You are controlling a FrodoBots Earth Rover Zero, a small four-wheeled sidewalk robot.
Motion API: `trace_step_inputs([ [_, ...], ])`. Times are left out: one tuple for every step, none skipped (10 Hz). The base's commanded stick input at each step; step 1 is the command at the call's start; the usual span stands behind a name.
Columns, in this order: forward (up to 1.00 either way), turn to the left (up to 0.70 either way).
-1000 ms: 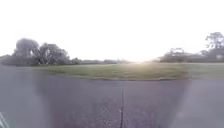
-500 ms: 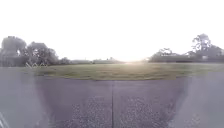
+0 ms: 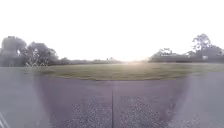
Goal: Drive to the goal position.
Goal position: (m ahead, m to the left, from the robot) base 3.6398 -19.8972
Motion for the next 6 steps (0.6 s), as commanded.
trace_step_inputs([
  [0.0,-0.45],
  [0.0,-0.45],
  [0.0,-0.45],
  [0.0,-0.45],
  [0.0,-0.45],
  [0.0,-0.45],
])
